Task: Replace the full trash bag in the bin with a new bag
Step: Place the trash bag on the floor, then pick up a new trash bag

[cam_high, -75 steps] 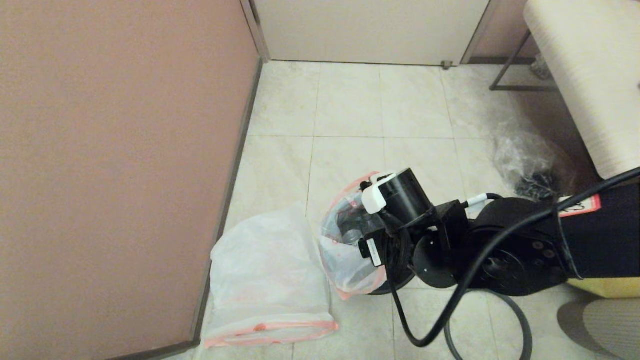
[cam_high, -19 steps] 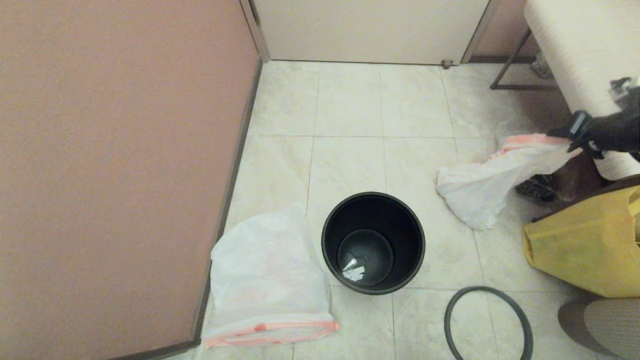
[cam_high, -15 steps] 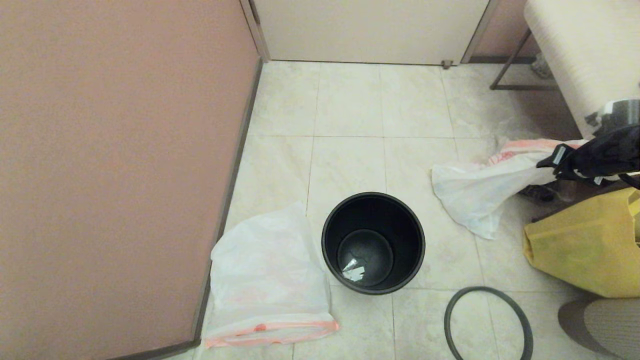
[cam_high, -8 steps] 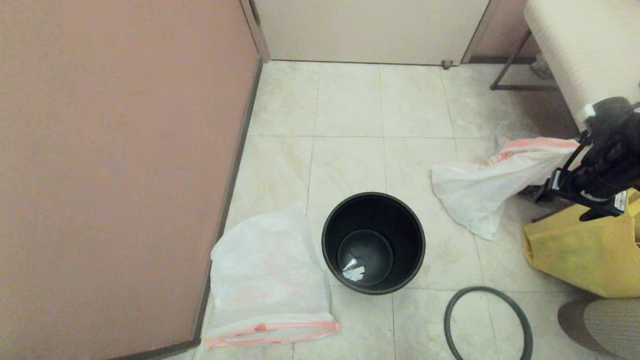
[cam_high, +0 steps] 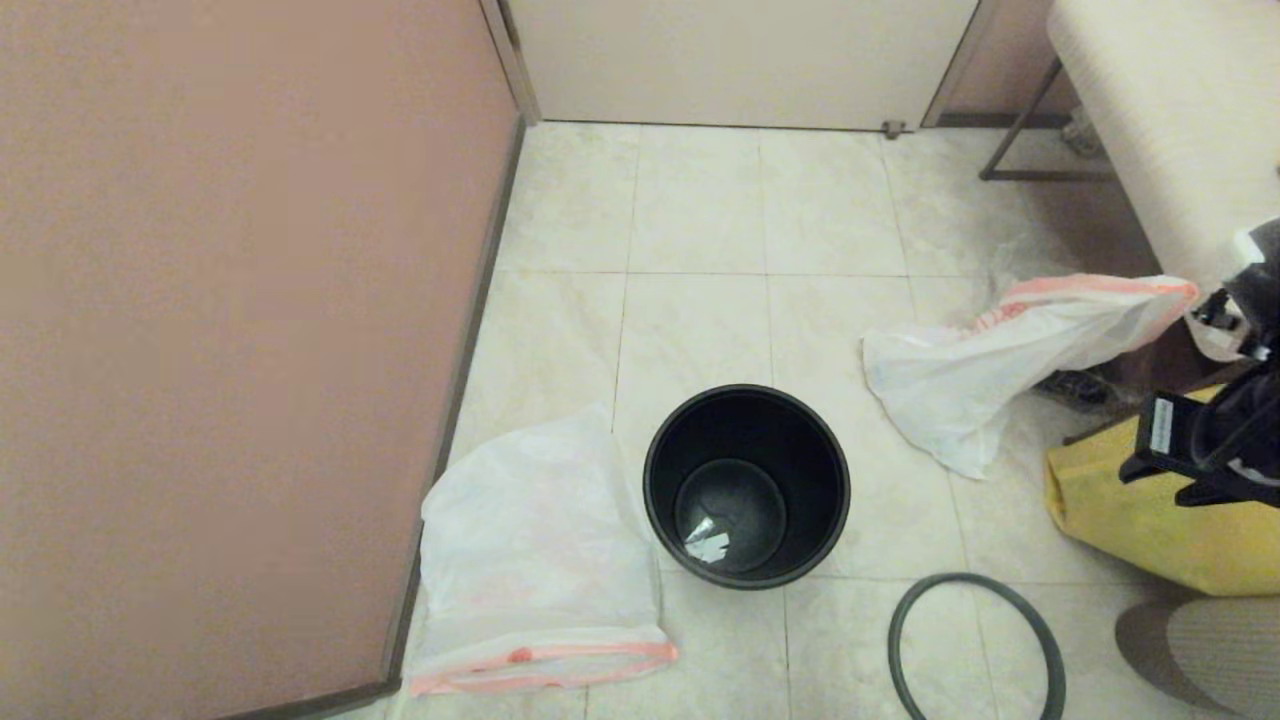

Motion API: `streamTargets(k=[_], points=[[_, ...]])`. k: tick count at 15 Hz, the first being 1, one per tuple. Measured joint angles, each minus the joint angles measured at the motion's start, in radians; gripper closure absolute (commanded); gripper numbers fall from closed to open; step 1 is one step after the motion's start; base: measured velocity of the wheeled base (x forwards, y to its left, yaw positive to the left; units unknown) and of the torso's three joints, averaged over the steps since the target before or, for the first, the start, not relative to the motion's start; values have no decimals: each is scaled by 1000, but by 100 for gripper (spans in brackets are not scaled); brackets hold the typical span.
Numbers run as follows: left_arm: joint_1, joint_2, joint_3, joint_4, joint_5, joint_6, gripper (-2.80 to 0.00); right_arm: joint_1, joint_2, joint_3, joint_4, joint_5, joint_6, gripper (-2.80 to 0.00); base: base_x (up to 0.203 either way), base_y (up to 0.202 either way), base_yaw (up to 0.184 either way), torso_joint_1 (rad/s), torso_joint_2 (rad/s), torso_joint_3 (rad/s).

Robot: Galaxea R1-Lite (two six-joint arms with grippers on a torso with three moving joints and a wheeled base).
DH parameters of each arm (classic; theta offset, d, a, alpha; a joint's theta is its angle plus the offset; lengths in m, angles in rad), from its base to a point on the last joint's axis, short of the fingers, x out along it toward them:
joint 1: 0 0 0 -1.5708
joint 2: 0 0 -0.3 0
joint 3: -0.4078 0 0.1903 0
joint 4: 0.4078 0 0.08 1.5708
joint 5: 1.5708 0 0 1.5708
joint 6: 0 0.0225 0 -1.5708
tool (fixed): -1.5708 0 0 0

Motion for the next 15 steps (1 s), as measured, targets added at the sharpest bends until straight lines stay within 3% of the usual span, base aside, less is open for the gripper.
streamTargets(k=[4, 7, 12, 15], points=[[0, 0, 0, 0, 0, 0, 0, 146, -231, 136, 7, -7, 47, 0, 0, 0, 0, 0, 0, 0], [0, 0, 0, 0, 1, 0, 0, 177, -462, 239, 30, -39, 60, 0, 0, 0, 0, 0, 0, 0], [0, 0, 0, 0, 0, 0, 0, 1, -835, 365, 47, -98, 64, 0, 0, 0, 0, 0, 0, 0], [0, 0, 0, 0, 0, 0, 0, -55, -1026, 430, 50, -105, 5, 0, 0, 0, 0, 0, 0, 0]])
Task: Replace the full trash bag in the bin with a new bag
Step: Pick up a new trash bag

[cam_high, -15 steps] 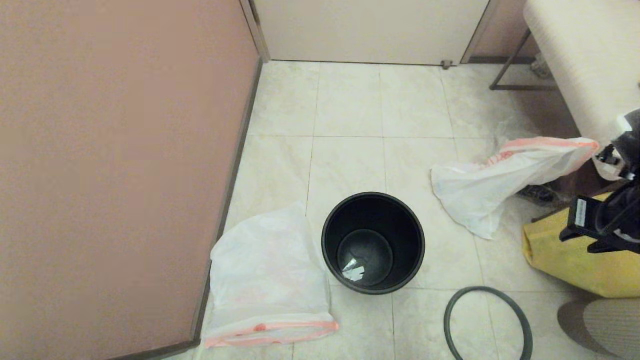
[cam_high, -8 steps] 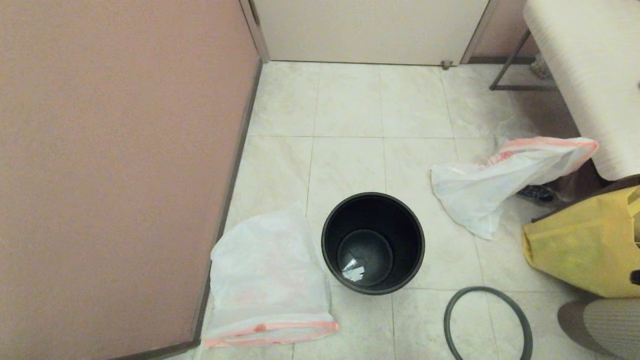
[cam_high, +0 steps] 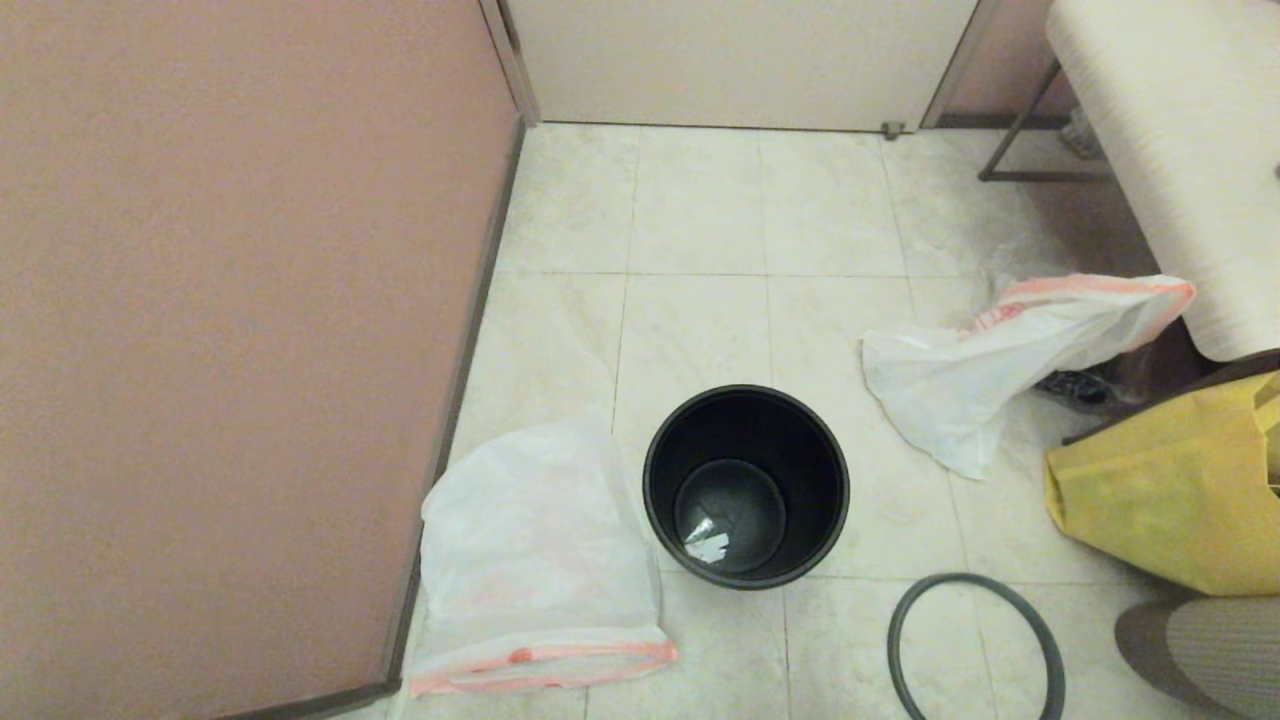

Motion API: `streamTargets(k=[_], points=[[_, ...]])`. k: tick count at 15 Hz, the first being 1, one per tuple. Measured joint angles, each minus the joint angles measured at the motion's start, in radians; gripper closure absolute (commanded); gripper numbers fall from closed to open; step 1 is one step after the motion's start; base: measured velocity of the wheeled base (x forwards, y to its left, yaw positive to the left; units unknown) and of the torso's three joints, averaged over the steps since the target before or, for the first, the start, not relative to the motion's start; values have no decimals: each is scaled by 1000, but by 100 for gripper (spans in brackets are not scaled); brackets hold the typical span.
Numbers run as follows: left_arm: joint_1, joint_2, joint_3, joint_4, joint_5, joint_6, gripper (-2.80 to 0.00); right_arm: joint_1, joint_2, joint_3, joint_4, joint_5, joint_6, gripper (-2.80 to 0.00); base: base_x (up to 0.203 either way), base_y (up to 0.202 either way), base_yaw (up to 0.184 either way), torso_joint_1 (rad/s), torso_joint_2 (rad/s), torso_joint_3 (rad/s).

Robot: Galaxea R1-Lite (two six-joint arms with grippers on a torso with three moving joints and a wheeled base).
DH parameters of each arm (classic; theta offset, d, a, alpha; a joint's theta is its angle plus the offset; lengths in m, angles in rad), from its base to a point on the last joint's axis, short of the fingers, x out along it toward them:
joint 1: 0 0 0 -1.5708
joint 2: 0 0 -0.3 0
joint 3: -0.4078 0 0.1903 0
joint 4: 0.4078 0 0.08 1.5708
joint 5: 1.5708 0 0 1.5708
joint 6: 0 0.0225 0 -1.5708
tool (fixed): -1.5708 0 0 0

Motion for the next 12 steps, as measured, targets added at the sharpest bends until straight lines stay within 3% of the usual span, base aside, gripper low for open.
streamTargets(k=[3, 6, 8, 12], points=[[0, 0, 0, 0, 0, 0, 0, -11, -191, 96, -5, 25, -166, 0, 0, 0, 0, 0, 0, 0], [0, 0, 0, 0, 0, 0, 0, -12, -362, 222, -16, 141, -328, 0, 0, 0, 0, 0, 0, 0], [0, 0, 0, 0, 0, 0, 0, -12, -436, 326, -53, 200, -385, 0, 0, 0, 0, 0, 0, 0], [0, 0, 0, 0, 0, 0, 0, -11, -509, 564, -286, 212, -443, 0, 0, 0, 0, 0, 0, 0]])
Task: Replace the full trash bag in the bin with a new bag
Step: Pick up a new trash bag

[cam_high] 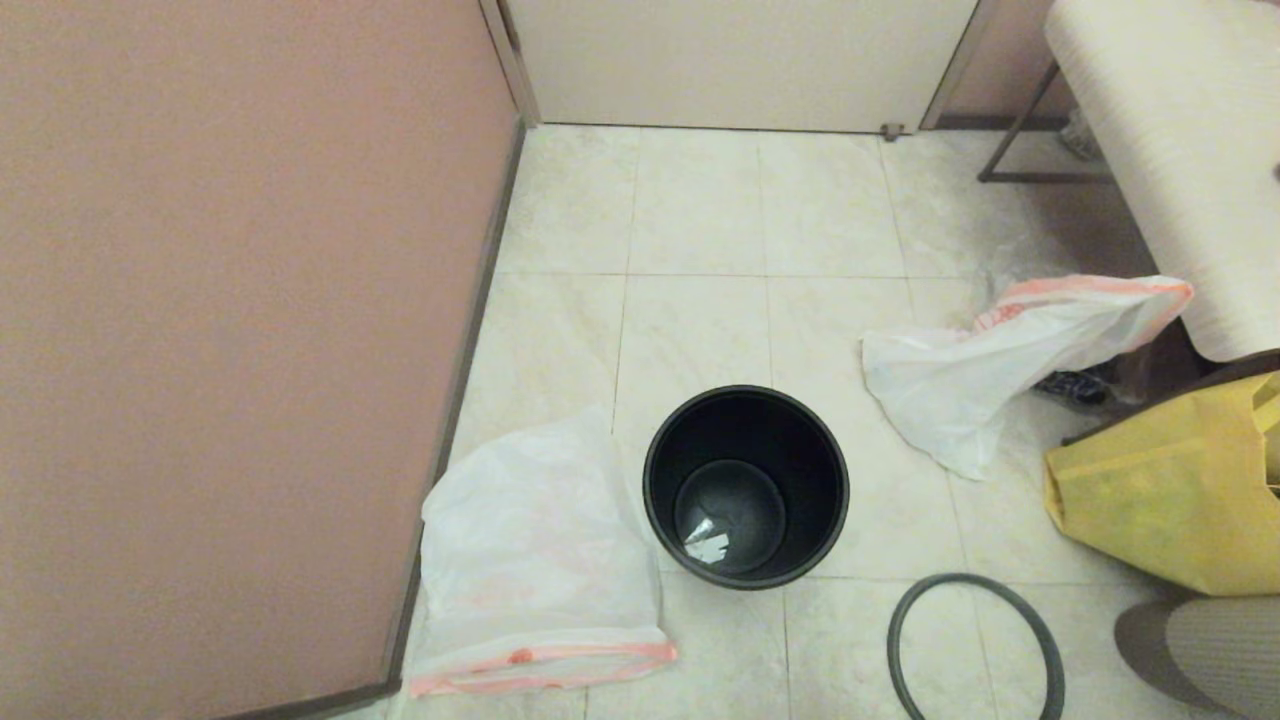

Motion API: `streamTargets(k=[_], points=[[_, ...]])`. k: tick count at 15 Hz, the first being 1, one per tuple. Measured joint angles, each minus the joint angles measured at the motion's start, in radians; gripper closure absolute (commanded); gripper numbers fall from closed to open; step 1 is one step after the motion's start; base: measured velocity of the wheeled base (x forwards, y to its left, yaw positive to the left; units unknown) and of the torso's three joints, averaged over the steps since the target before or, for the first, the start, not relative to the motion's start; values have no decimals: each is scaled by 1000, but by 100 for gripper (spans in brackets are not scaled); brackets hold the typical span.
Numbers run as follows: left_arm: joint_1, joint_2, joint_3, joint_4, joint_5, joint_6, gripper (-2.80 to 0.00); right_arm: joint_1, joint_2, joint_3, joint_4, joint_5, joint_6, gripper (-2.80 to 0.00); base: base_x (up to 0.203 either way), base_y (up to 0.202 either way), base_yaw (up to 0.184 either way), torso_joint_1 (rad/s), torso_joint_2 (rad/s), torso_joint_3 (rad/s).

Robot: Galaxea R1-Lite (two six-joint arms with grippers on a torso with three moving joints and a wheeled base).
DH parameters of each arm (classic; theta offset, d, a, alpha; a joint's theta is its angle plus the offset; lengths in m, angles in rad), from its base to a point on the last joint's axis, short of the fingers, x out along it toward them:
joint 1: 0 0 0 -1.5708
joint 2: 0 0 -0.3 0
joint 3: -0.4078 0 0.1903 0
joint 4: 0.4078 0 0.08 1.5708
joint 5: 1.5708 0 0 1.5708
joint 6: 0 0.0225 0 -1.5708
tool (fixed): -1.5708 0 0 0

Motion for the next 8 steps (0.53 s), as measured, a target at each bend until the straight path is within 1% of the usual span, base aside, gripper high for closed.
streamTargets(k=[3, 5, 8], points=[[0, 0, 0, 0, 0, 0, 0, 0, -23, 151, -234, 5, -44, 0, 0, 0, 0, 0, 0, 0], [0, 0, 0, 0, 0, 0, 0, 0, -28, 213, -335, 14, -54, 0, 0, 0, 0, 0, 0, 0], [0, 0, 0, 0, 0, 0, 0, 0, -31, 240, -341, 32, -71, 0, 0, 0, 0, 0, 0, 0]])
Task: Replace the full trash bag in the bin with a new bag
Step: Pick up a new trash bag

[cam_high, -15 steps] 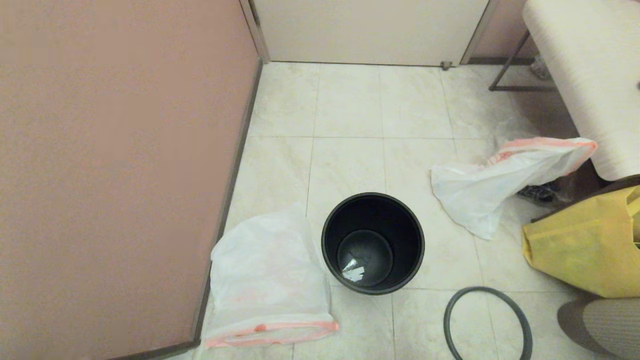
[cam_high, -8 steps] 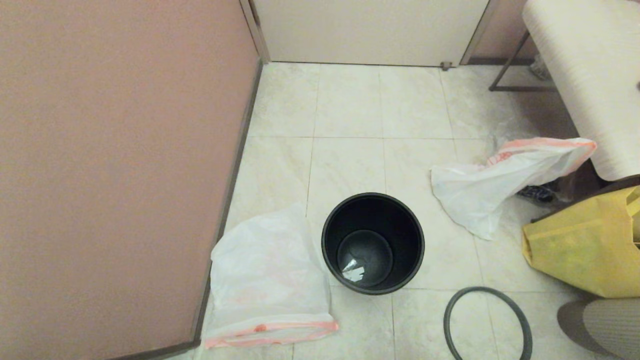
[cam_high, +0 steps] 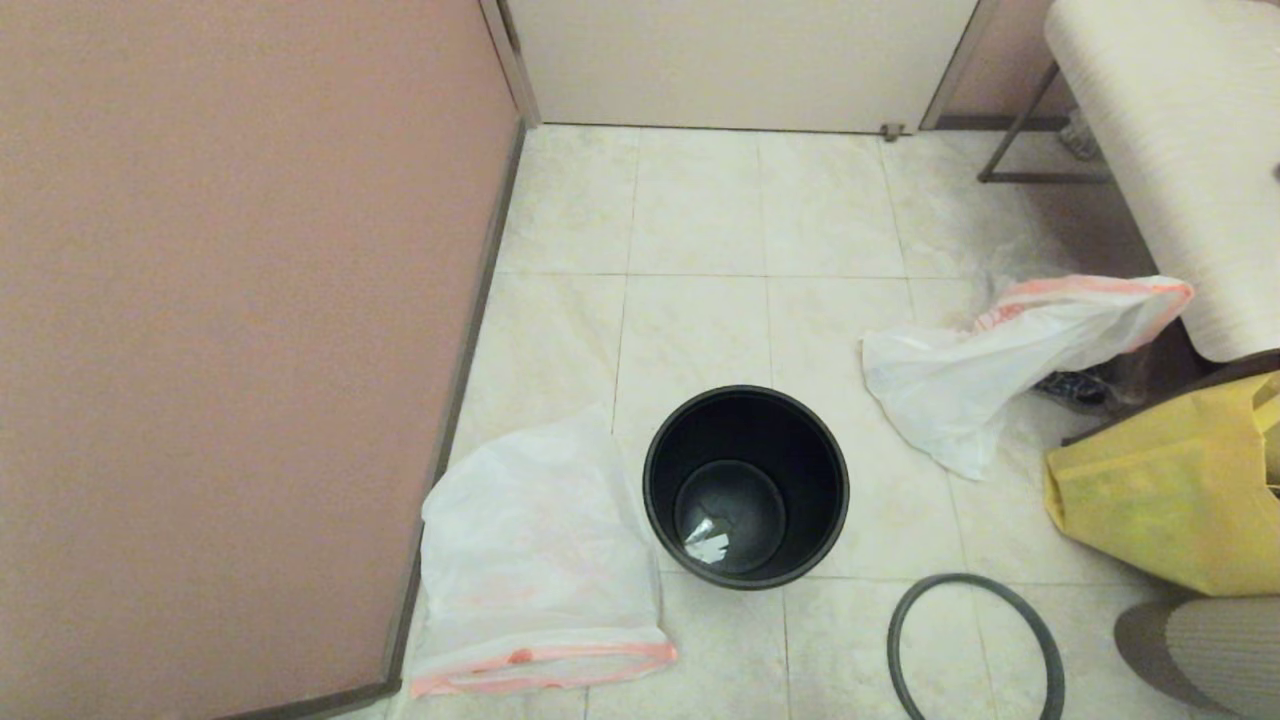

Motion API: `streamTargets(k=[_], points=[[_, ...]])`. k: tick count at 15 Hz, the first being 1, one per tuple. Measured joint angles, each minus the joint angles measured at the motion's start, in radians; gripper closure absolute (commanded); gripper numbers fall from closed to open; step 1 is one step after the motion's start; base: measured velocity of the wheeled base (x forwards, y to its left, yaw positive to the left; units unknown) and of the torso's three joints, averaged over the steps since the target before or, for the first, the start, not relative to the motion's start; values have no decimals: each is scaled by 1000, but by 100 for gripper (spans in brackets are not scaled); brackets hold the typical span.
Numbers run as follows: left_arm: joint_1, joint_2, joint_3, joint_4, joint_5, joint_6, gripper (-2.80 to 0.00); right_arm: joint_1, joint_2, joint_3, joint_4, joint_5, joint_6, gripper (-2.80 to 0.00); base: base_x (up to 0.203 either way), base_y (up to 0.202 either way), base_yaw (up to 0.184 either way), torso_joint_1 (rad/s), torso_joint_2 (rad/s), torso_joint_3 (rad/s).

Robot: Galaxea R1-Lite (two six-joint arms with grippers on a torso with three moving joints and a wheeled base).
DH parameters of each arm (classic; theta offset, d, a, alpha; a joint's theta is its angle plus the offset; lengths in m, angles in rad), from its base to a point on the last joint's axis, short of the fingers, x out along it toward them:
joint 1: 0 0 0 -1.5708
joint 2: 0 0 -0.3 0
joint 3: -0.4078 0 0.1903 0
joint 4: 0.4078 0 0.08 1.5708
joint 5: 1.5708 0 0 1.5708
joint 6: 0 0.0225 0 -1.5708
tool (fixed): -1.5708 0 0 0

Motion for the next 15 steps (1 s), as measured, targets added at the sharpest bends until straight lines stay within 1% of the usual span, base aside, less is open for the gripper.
streamTargets(k=[4, 15], points=[[0, 0, 0, 0, 0, 0, 0, 0, 0, 12, -1, 19, -31, 0, 0, 0, 0, 0, 0, 0], [0, 0, 0, 0, 0, 0, 0, 10, 0, 14, -4, 18, -25, 0, 0, 0, 0, 0, 0, 0]])
